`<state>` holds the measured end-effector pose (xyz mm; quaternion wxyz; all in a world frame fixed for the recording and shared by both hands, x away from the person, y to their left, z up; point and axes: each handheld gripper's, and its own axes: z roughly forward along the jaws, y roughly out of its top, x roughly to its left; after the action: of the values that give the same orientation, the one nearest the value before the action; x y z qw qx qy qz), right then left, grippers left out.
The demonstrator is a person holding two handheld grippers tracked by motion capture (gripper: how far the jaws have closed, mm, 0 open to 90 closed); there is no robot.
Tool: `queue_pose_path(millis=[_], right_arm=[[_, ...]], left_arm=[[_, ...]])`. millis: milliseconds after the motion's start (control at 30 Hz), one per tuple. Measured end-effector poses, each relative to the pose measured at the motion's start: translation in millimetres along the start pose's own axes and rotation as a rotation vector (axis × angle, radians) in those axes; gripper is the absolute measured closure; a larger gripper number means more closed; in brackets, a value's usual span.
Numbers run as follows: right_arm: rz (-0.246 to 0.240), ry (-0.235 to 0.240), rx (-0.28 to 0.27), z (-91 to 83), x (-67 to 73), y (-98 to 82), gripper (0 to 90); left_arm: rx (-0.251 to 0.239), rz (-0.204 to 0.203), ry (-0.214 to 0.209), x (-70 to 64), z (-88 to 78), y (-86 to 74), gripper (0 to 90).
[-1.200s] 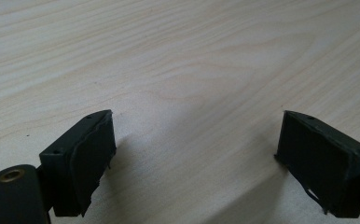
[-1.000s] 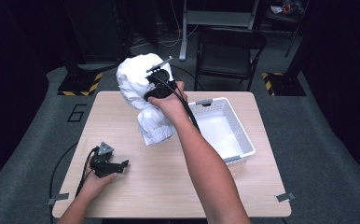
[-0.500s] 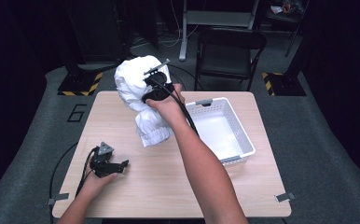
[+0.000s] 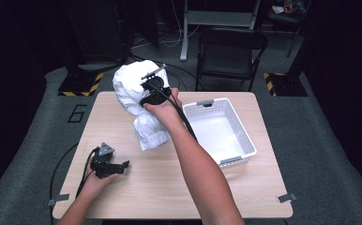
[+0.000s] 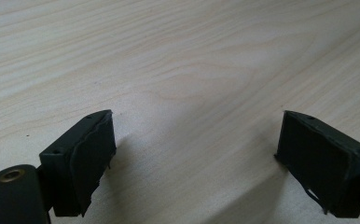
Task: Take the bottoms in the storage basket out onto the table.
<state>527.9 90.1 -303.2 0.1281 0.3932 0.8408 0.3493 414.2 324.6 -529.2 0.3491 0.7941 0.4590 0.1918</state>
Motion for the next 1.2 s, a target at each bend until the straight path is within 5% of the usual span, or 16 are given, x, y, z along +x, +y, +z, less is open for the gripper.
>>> queue_pose_path(millis=[1200], right_arm=[[0.043,-0.012,0.051,60.9,-0.4,-57.2,53.4]], left_arm=[[-0.004,0.002,0.005,0.1,0.4,-0.1,10.9]])
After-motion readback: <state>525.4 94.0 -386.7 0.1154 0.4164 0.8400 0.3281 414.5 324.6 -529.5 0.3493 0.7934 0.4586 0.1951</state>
